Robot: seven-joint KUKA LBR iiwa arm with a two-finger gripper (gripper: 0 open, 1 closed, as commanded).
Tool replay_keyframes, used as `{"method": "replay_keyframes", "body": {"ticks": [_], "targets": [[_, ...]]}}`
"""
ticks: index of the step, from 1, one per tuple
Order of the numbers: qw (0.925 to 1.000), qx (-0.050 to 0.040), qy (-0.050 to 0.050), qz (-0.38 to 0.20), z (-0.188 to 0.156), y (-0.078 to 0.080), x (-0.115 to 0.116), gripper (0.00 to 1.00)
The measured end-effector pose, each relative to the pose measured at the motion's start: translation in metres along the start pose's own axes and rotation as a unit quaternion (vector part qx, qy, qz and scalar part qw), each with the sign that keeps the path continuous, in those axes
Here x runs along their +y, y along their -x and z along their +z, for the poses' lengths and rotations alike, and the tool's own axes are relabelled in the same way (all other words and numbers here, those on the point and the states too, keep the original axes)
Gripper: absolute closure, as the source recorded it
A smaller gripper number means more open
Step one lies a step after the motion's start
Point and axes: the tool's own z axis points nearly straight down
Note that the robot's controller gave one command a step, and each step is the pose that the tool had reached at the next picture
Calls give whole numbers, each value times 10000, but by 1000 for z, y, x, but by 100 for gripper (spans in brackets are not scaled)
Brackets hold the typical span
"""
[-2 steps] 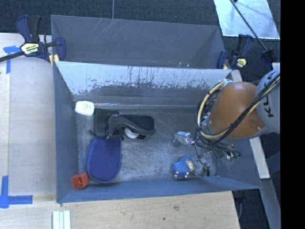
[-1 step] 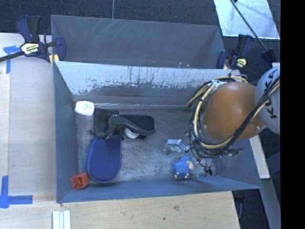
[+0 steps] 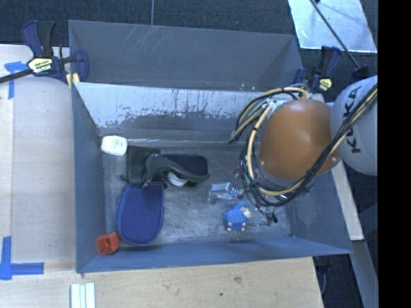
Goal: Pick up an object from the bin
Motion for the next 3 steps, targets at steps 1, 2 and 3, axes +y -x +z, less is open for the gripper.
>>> {"method": "replay_keyframes", "body": {"ticks": [1,2,3], "targets": [[9986,26,20,533,37,-26,-10,0],[9986,18,17,525,37,-25,-10,0],[9986,18,15,523,37,-25,-10,100]]}}
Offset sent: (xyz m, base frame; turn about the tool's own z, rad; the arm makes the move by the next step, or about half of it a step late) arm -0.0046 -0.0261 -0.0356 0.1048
